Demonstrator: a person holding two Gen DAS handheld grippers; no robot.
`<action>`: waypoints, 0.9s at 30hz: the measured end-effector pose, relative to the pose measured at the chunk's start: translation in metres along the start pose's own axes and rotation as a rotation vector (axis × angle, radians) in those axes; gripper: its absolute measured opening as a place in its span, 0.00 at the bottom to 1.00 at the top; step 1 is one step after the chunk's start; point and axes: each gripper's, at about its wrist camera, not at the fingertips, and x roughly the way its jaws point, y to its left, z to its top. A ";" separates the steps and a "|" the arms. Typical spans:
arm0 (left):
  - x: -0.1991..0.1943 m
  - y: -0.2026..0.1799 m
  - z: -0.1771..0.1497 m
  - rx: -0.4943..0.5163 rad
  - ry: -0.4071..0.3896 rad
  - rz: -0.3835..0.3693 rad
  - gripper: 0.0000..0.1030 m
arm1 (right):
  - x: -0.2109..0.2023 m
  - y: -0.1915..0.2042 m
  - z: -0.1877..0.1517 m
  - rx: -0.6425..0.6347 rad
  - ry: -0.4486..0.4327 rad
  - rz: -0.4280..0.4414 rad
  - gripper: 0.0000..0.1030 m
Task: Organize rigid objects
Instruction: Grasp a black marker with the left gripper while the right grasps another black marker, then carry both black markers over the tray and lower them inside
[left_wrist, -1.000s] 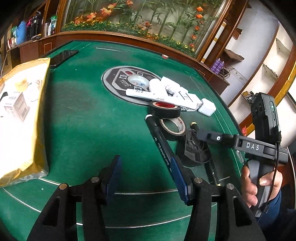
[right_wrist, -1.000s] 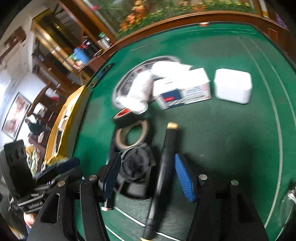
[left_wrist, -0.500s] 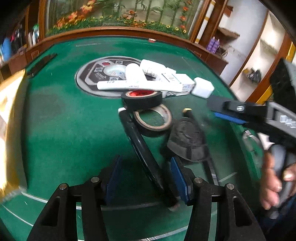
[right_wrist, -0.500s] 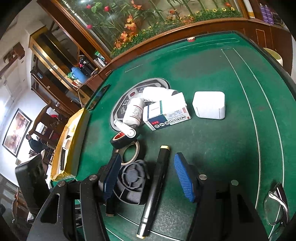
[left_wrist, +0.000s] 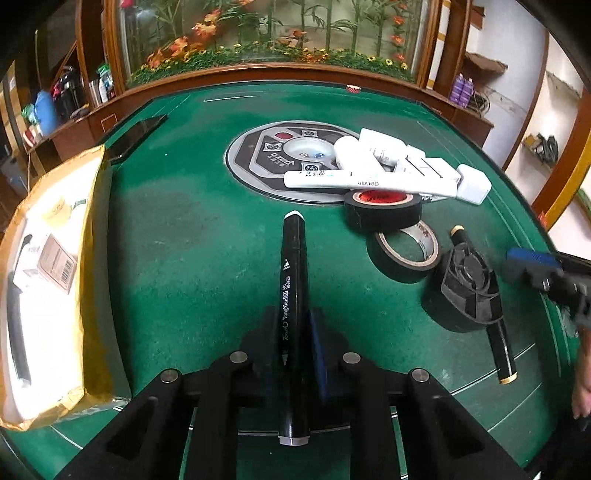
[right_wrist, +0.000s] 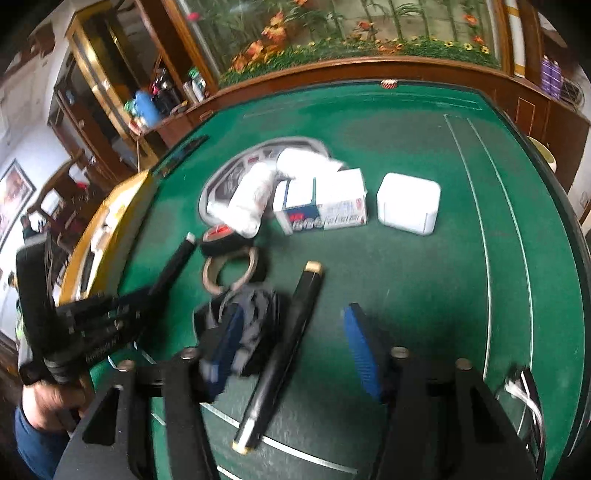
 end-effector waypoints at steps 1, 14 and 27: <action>0.000 0.000 0.000 0.005 0.000 0.000 0.16 | -0.001 0.005 -0.005 -0.033 0.012 0.003 0.39; 0.002 -0.007 0.002 0.020 -0.009 0.014 0.17 | -0.002 0.014 -0.022 -0.115 0.038 -0.030 0.35; 0.003 -0.008 0.004 0.025 -0.014 0.019 0.17 | 0.000 0.017 -0.041 -0.148 0.104 -0.049 0.37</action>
